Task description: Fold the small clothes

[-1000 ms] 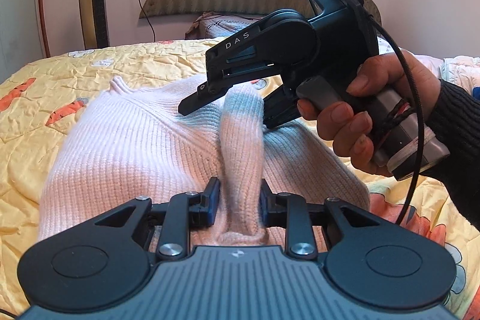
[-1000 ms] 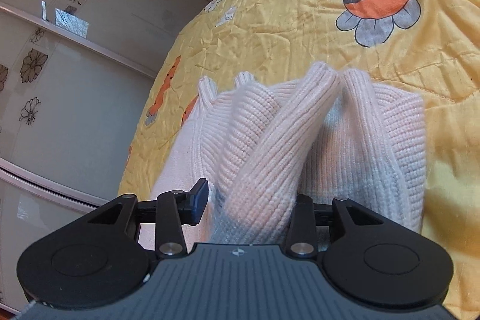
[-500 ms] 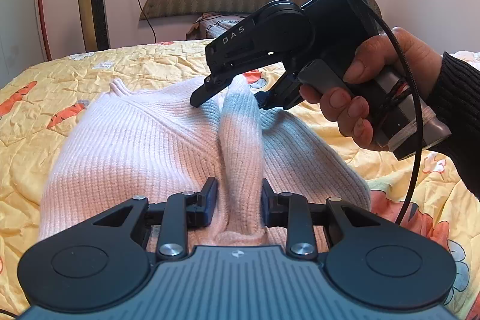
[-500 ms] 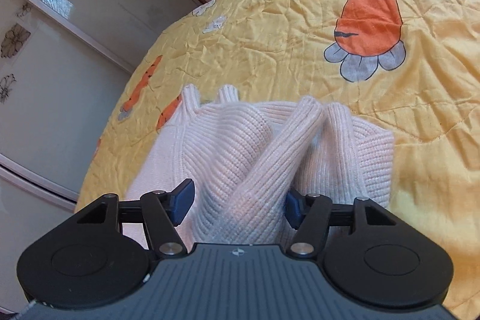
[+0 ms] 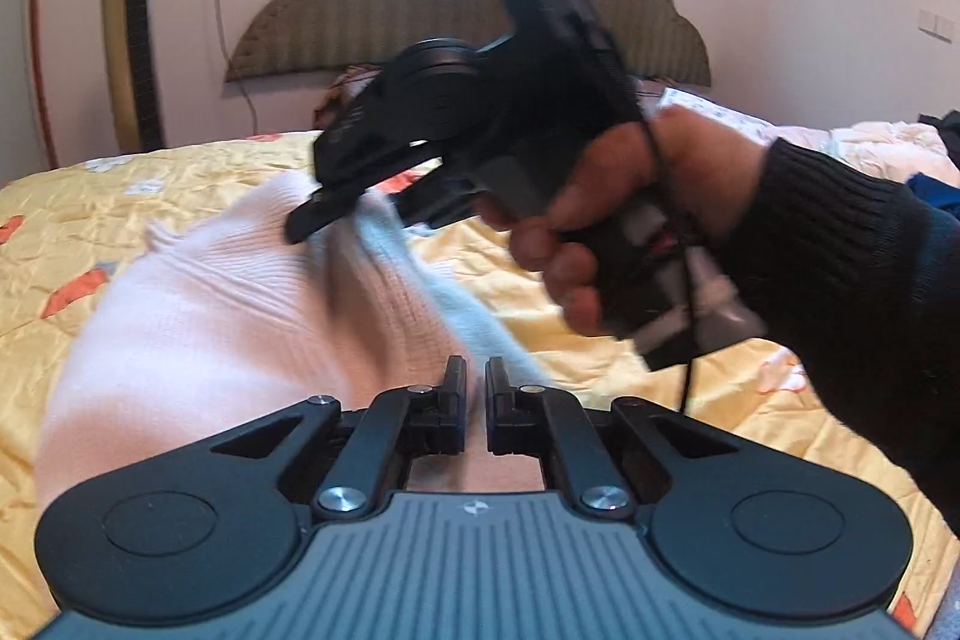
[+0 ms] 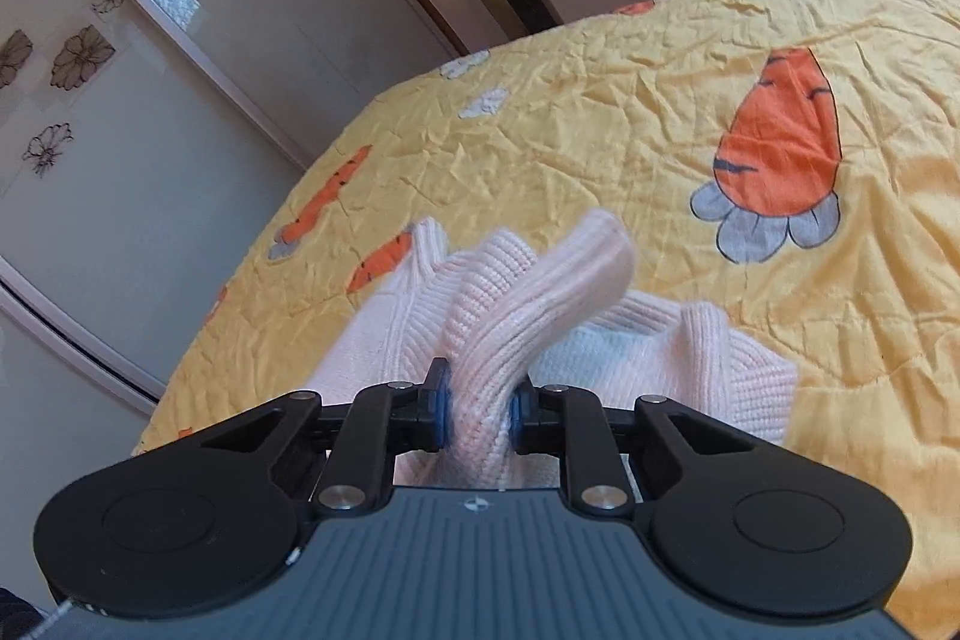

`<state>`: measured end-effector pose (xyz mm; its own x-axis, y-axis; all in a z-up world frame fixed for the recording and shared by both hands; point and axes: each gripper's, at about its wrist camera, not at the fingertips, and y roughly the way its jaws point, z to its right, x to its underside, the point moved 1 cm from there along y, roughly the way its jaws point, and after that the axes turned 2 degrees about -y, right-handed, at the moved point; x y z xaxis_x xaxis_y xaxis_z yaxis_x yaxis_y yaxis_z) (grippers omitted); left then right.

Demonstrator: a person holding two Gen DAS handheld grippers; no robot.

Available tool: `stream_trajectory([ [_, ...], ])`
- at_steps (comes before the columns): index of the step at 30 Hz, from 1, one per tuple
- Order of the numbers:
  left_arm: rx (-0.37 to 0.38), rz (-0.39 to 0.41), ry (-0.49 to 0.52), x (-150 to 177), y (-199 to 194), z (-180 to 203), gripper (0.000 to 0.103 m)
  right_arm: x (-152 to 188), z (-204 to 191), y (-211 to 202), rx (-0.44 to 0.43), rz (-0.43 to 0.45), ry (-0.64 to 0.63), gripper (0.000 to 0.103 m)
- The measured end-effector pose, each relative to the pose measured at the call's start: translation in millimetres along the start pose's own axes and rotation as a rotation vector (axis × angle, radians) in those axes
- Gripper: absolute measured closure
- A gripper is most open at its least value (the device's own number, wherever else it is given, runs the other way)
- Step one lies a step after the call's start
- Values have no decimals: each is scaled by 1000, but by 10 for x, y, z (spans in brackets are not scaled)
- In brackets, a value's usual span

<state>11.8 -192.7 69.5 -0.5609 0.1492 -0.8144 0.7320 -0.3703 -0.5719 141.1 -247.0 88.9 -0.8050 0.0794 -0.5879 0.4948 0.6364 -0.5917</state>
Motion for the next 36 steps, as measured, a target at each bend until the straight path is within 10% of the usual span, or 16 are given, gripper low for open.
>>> stream_trajectory([
  [4,65,-81,-30,94,21,-10,97,42,286,112,30,-78,42,81],
  [8,68,63,102,210,-436,-117,90,200,450,-86,58,17,131,50],
  [12,-53,88,60,307,-593,-385,15,226,448,-524,49,165,193,44],
  [15,-69,69,-27,333,-701,-637,15,273,311,-577,-51,137,197,40],
  [23,35,31,-728,277,-778,-1674,15,866,-46,-502,-182,-2,230,30],
  [32,-196,79,-758,223,-752,-2376,15,654,-12,-573,-176,82,319,28],
  [36,-190,26,-728,198,-563,-2513,15,346,146,-233,-157,40,401,24],
])
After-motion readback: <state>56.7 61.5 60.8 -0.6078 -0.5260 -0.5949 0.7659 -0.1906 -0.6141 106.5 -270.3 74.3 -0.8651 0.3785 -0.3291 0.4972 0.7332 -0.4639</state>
